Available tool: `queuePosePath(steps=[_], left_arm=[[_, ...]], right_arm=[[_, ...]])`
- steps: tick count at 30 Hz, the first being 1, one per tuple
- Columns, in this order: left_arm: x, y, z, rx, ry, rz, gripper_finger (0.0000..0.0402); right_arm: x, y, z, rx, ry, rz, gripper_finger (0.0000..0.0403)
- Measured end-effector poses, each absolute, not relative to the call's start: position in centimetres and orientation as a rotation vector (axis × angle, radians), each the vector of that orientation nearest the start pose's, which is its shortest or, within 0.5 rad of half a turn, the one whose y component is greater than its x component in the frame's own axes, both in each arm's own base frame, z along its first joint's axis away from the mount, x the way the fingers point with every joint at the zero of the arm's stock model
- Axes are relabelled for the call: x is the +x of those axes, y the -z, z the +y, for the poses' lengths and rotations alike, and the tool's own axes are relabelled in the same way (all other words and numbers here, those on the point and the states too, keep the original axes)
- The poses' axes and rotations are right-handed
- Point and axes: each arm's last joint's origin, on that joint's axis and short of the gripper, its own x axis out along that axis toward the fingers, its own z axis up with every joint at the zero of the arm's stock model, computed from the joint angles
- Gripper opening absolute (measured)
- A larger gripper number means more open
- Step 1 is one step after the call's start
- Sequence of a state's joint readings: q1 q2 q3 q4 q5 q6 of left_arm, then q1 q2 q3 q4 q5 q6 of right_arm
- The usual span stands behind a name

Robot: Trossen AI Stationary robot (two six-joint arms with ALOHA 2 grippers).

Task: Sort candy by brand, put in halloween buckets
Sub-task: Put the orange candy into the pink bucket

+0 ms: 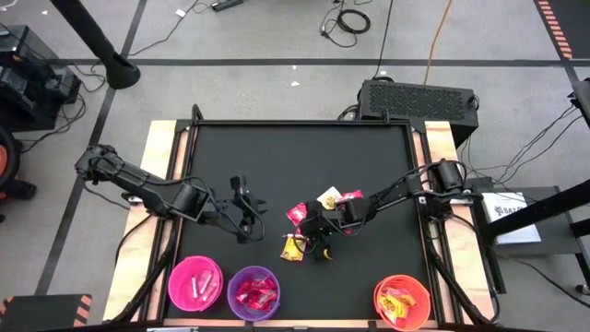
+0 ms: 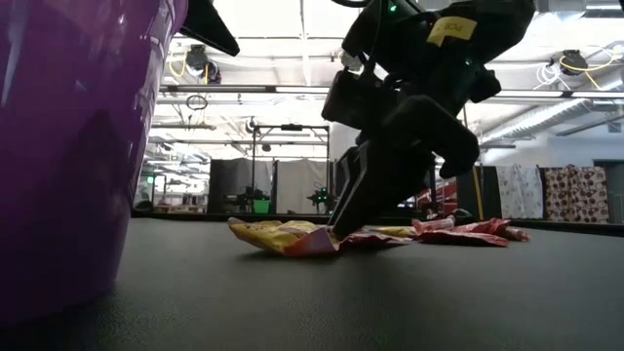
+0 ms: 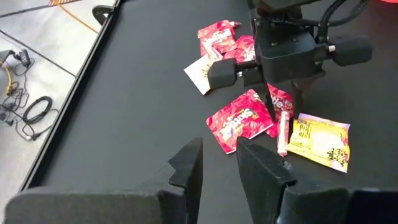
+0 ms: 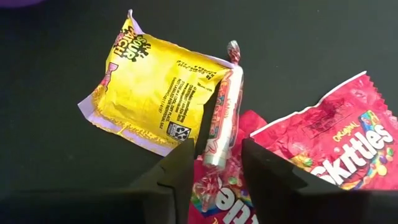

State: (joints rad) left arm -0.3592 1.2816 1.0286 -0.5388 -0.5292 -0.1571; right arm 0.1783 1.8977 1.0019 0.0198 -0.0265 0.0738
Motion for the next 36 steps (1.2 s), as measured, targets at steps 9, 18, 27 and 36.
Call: queuePosePath(steps=[9, 18, 27, 36], left_arm=[[25.1, -28.78, -7.87, 0.193, -0.211, 0.692, 0.0105], [25.13, -28.81, -7.88, 0.191, -0.211, 0.689, 0.0105], [25.27, -28.97, -7.93, 0.186, -0.208, 0.667, 0.0105], [25.27, -28.96, -7.93, 0.189, -0.207, 0.668, 0.0105]], right_arm=[[36.04, -12.53, 6.58, -0.005, -0.163, 0.884, 0.005], [36.0, -12.48, 6.54, -0.016, -0.14, 0.889, 0.0072], [36.11, -12.11, 6.49, -0.021, -0.131, 0.89, 0.0095], [36.11, -12.06, 6.47, -0.047, -0.14, 0.891, 0.0037]])
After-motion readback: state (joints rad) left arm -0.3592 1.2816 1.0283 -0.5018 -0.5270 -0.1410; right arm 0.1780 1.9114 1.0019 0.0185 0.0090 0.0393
